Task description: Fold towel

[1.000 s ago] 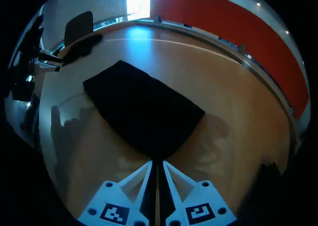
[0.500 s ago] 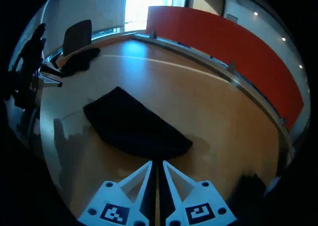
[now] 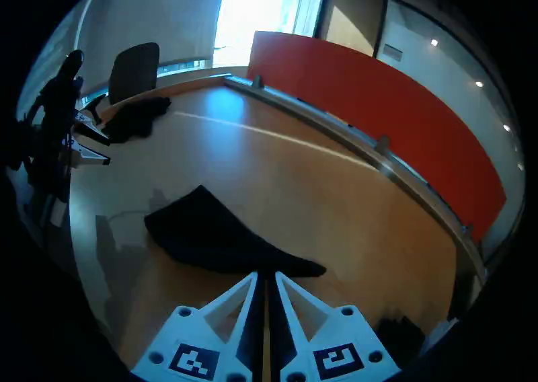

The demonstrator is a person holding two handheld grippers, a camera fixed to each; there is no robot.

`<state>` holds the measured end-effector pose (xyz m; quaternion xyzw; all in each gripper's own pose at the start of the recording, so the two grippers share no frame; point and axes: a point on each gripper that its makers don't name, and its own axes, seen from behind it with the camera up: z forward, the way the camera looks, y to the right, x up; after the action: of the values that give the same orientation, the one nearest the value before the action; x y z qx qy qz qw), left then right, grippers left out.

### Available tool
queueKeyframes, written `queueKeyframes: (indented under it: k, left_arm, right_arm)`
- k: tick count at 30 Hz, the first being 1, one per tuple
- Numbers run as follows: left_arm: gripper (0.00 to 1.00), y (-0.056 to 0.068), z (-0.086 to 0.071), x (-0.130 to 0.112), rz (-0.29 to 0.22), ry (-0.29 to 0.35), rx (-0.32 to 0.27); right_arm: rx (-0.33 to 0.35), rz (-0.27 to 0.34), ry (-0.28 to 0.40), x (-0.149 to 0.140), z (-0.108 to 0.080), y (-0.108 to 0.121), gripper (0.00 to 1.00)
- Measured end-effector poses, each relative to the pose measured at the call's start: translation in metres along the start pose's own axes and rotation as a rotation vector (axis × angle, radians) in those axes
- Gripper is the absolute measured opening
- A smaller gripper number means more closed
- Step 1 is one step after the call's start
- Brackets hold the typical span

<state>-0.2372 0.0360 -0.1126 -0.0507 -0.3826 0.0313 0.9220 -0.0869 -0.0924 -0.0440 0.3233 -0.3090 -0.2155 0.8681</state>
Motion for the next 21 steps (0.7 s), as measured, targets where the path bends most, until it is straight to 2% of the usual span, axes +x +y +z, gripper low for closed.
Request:
queueKeyframes:
  k: [9, 21]
  left_arm:
    - [0.98, 0.0, -0.001, -0.001, 0.002, 0.0, 0.001]
    - [0.98, 0.0, -0.003, 0.0, -0.003, 0.006, 0.002]
  right_arm:
    - [-0.002, -0.02, 0.006, 0.007, -0.005, 0.0, 0.09]
    - [0.036, -0.06, 0.022, 0.026, 0.009, -0.018, 0.1]
